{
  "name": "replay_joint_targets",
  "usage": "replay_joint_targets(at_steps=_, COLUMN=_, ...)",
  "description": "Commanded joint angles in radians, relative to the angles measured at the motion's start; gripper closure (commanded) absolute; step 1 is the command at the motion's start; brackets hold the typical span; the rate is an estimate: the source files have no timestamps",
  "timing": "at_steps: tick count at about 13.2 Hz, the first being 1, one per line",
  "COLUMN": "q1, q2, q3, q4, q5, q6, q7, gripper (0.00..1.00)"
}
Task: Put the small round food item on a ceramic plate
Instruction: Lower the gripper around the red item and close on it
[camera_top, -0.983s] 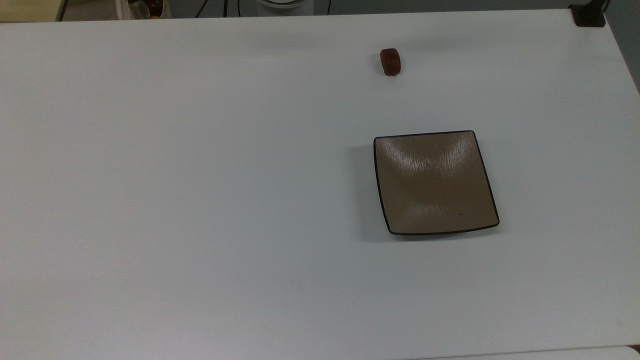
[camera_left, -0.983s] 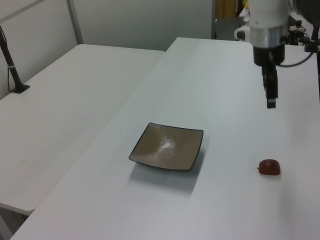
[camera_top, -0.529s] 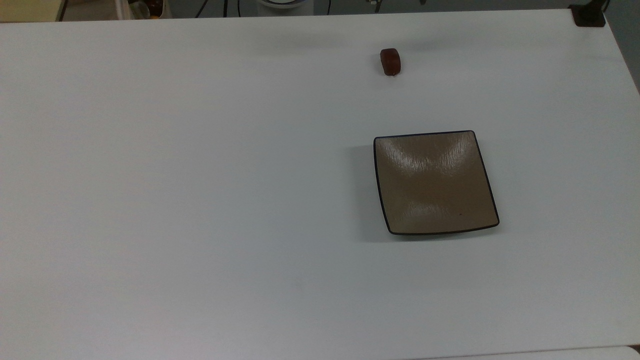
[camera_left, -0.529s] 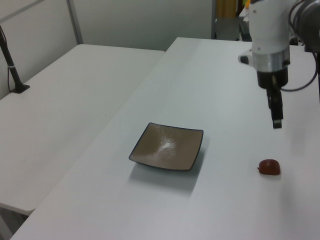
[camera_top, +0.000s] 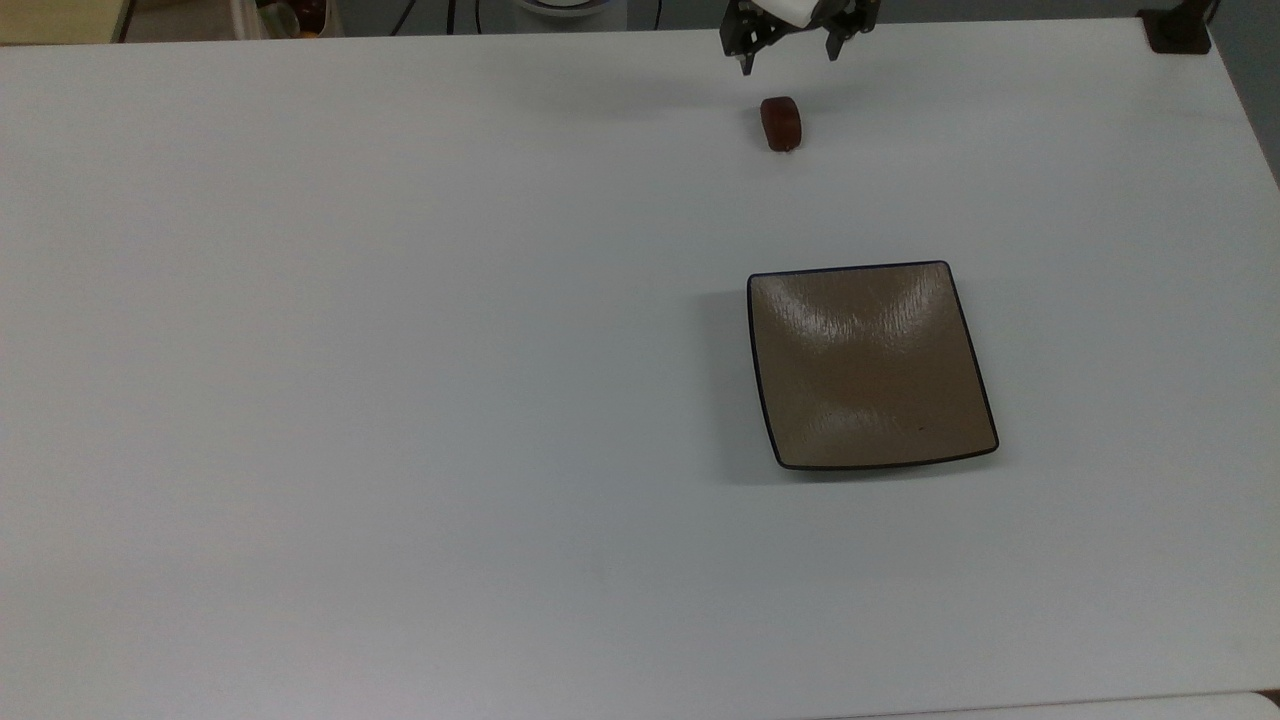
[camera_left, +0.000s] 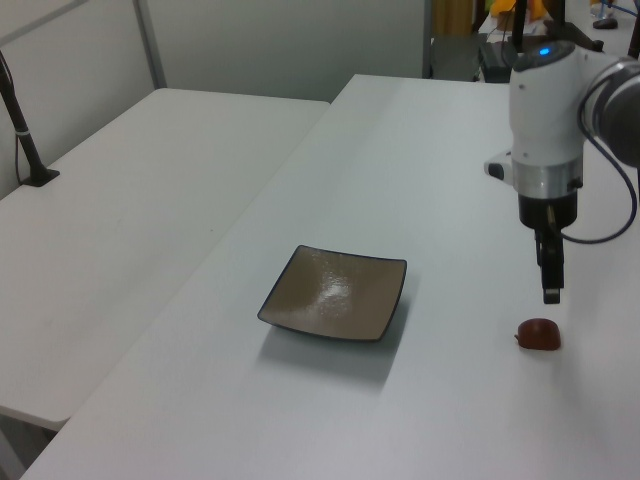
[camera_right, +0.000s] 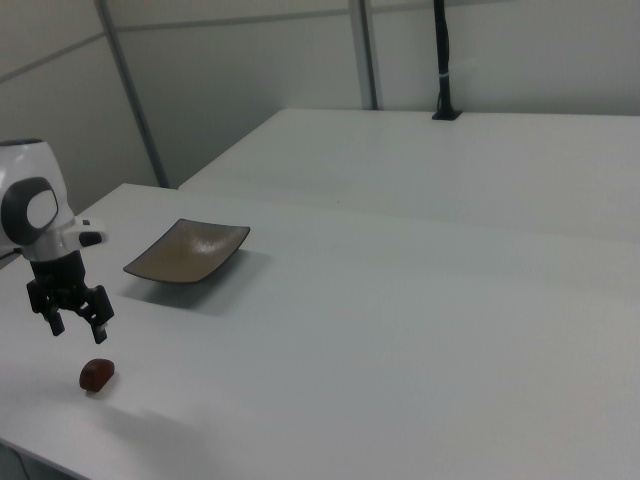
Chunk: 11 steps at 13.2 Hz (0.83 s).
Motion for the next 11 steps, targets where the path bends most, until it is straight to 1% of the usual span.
replay_joint_targets(at_steps=1, q1=0.006, q2=-0.019, q3=0.011, q4=-0.098, q5=0.019, q6=0.134, q7=0.022, gripper=0.0)
replay_joint_targets(at_steps=5, q1=0.006, q2=0.021, q3=0.012, q4=-0.145, q5=0.01, q6=0.232, q7=0.02, gripper=0.0)
replay_joint_targets(at_steps=8, q1=0.006, q2=0.058, q3=0.012, q4=-0.144, q5=0.005, q6=0.266, q7=0.02, gripper=0.0)
replay_joint_targets(at_steps=10, q1=0.007, q2=0.085, q3=0.014, q4=-0.144, q5=-0.01, q6=0.28, q7=0.02, gripper=0.0)
replay_joint_targets(at_steps=11, q1=0.007, q2=0.093, q3=0.014, q4=-0.142, q5=-0.016, q6=0.28, q7=0.02, gripper=0.03)
